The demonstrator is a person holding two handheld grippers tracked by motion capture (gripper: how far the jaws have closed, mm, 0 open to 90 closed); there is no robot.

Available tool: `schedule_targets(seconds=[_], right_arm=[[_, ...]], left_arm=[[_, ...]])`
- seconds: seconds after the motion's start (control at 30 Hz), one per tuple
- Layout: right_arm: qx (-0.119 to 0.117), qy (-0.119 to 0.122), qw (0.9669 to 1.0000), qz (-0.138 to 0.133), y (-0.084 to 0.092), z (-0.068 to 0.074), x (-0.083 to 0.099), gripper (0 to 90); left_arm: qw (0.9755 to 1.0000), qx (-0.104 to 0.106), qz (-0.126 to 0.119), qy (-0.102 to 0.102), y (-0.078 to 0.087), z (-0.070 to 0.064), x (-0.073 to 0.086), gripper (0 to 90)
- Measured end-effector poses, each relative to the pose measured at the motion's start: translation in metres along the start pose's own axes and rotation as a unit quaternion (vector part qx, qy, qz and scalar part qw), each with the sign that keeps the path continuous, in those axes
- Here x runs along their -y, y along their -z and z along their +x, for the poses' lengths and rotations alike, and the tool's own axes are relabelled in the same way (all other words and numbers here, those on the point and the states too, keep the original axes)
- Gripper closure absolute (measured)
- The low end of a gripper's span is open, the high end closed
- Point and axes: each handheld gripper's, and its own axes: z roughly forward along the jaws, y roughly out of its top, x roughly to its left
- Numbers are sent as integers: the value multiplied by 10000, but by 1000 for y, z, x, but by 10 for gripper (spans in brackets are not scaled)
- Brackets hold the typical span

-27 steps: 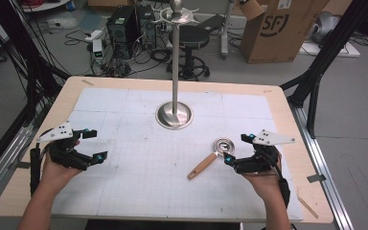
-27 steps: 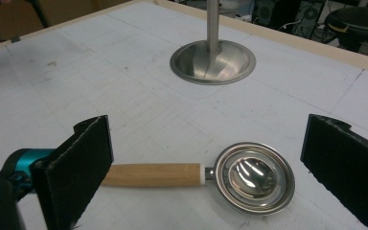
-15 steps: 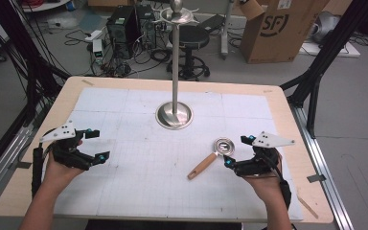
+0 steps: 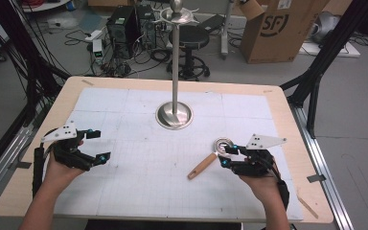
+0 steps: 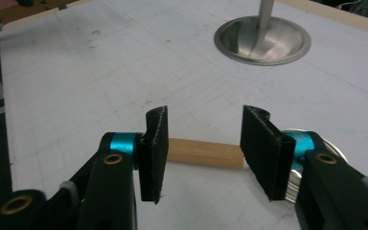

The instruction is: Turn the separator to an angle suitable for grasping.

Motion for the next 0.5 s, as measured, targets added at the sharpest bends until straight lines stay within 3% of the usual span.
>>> schedule_targets(seconds=[0.07,0.23,0.5], right_arm=[[-119,8,9999,42,-2,0,0,581],[-90,121,9994,301,-9,3,2,658],[-385,138,9975,581,-23,8,4,773]], left_arm=[[10000,-10,25,-22,-1,0,0,22],[9999,-71,94,-62,-1,0,0,22],[9999,-102,119,-59,-1,1,1,22]])
